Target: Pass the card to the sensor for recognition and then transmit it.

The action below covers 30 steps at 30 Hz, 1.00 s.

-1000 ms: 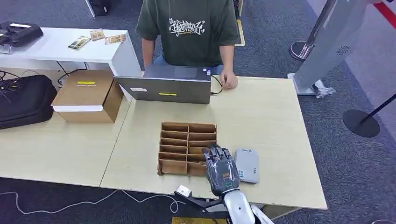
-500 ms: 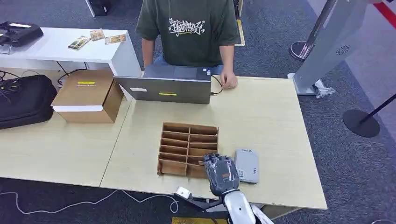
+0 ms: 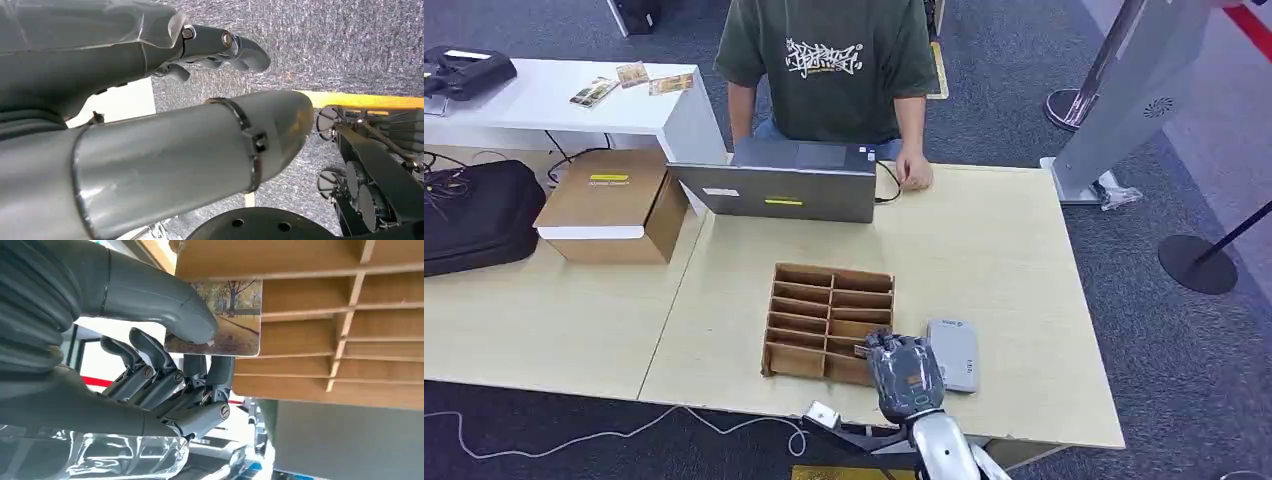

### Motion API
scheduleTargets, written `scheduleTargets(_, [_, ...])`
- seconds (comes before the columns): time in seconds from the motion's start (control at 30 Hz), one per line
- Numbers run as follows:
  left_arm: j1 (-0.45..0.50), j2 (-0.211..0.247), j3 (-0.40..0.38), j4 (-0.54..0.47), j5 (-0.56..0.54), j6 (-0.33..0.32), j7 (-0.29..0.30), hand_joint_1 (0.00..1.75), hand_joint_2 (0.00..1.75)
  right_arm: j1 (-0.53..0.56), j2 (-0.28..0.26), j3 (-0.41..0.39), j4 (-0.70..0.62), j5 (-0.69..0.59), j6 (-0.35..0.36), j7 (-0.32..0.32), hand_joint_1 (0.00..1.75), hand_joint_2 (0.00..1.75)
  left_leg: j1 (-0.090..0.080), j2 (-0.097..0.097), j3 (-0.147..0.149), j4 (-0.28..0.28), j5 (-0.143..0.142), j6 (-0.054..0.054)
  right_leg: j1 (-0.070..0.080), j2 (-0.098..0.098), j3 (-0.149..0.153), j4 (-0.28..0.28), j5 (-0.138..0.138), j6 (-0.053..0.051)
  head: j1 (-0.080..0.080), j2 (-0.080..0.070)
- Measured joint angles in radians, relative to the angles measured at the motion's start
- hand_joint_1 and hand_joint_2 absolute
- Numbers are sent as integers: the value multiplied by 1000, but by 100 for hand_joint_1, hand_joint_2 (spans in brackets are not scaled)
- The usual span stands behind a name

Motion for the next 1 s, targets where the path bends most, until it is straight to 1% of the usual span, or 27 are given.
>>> scheduleTargets(0.1, [0,-1,0,0,0,0,0,0,0,1,1,-13,-19,0,-40,10,175,175,0,0,0,0,0,0,0,0,0,0,0,0,0,0])
scheduleTargets(0.23, [0,-5,0,0,0,1,-2,0,0,14,10,-50,-87,0,-119,28,175,175,0,0,0,0,0,0,0,0,0,0,0,0,0,0])
scheduleTargets(0.33, [0,-9,0,0,0,2,-3,0,0,25,14,-79,-149,0,-132,32,175,175,0,0,0,0,0,0,0,0,0,0,0,0,0,0])
scheduleTargets(0.4, [0,-11,0,0,0,4,-3,0,0,34,14,-92,-182,0,-154,38,175,175,0,0,0,0,0,0,0,0,0,0,0,0,0,0])
scheduleTargets(0.47, [0,-13,0,0,0,4,-5,0,0,47,14,-110,-210,0,-188,30,175,175,0,0,0,0,0,0,0,0,0,0,0,0,0,0])
scheduleTargets(0.53, [1,-14,0,0,0,4,-5,0,0,74,32,-143,-238,0,-229,-22,175,175,0,0,0,0,0,0,0,0,0,0,0,0,0,0])
scheduleTargets(0.57, [1,-16,1,0,0,5,-5,0,0,92,52,-169,-253,-2,-251,-58,175,175,0,0,0,0,0,0,0,0,0,0,0,0,0,0])
scheduleTargets(0.63, [1,-19,2,0,0,8,-6,0,0,122,95,-225,-278,-53,-292,-143,175,175,0,0,0,0,0,0,0,0,0,0,0,0,0,0])
scheduleTargets(0.7, [2,-22,4,0,0,10,-7,0,0,143,131,-284,-302,-121,-322,-204,175,175,0,0,0,0,0,0,0,0,0,0,0,0,0,0])
scheduleTargets(0.87, [3,-30,15,0,0,16,-7,0,0,186,206,-413,-346,-449,-368,-332,175,175,0,0,0,0,0,0,0,0,0,0,0,0,0,0])
scheduleTargets(0.9, [3,-31,16,0,0,16,-6,0,0,193,218,-436,-353,-490,-375,-349,175,175,0,0,0,0,0,0,0,0,0,0,0,0,0,0])
scheduleTargets(1.0, [2,-33,16,0,0,19,-6,0,0,209,257,-508,-370,-668,-378,-411,175,175,0,0,0,0,0,0,0,0,0,0,0,0,0,0])
